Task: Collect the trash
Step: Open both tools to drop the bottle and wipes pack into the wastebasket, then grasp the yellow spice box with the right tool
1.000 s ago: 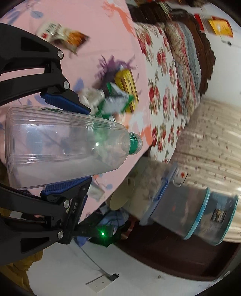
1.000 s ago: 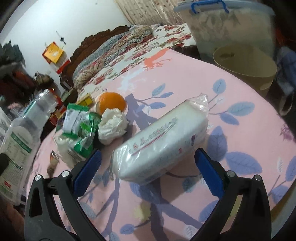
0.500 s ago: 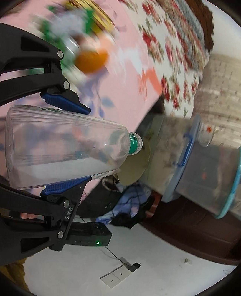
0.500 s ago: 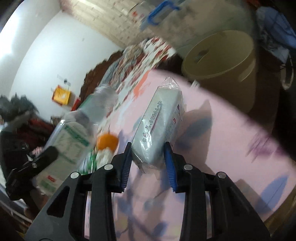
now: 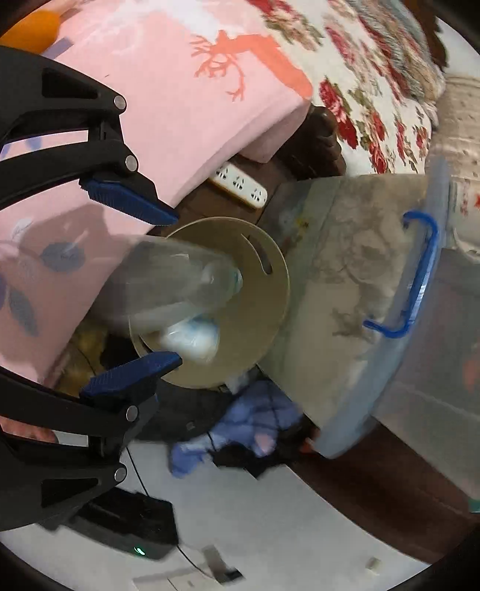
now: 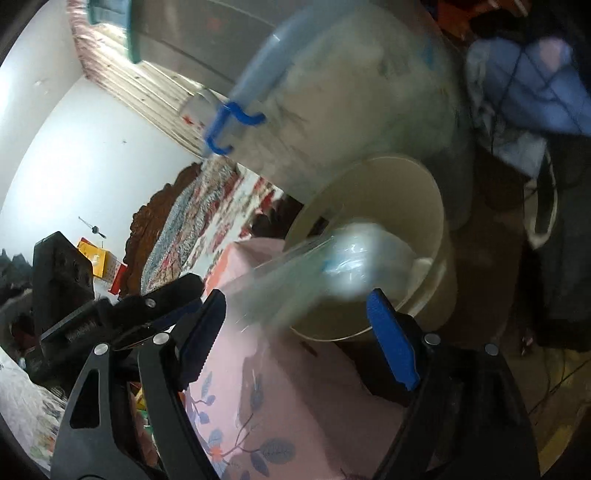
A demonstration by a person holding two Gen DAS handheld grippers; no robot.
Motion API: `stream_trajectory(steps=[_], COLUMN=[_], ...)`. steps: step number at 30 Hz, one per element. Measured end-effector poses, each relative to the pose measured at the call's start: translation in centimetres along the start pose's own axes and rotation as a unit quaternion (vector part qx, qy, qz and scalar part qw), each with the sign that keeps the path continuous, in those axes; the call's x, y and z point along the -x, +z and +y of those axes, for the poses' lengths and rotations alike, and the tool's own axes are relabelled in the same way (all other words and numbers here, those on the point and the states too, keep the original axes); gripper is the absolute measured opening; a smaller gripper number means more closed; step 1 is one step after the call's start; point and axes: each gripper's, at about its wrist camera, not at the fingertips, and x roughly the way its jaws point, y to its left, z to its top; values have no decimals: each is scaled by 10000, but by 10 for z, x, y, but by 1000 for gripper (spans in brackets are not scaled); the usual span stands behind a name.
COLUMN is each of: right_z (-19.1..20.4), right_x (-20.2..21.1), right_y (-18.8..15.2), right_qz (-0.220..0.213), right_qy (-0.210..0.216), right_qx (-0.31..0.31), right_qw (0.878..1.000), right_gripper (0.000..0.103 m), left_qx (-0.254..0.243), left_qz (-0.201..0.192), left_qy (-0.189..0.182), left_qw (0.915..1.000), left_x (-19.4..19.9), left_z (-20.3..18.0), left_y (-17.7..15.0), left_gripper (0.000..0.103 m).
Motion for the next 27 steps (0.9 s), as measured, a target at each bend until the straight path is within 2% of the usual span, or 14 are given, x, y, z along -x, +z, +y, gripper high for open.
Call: stream_trajectory(steps=[3, 5, 9, 13, 19, 22, 27], right_z=[8, 15, 42, 80, 130, 151, 186], right_x=[16, 20, 16, -4, -25, -32, -32], right_y=[-15, -25, -61, -100, -156, -183, -221], right_qz=[-177, -155, 224, 705, 1300, 1560, 1780], right_qy=[101, 174, 364, 562, 720, 733, 657], right_qx=[74, 188, 574, 931, 1327, 1535, 1946], right_qw=[9998, 9996, 9974, 9916, 9799, 9730, 9623], right_gripper=[79, 77, 74, 74, 74, 74, 74], left_qx=[-177, -293, -301, 67, 759, 1051, 1427], left_qz=[-413, -702, -887, -871, -1032, -1073, -1205], left_qy=[38, 70, 735, 1624, 2416, 2598, 2643], left_qw=[9990, 9971, 9929, 9828, 9619, 9539, 9462], left_x=[38, 72, 119, 164, 230, 256, 289], left_z=[-3, -1, 16, 51, 99, 119, 145], left_y=[-19, -46, -98, -154, -222, -249, -287], left_gripper=[67, 67, 67, 67, 67, 67, 68])
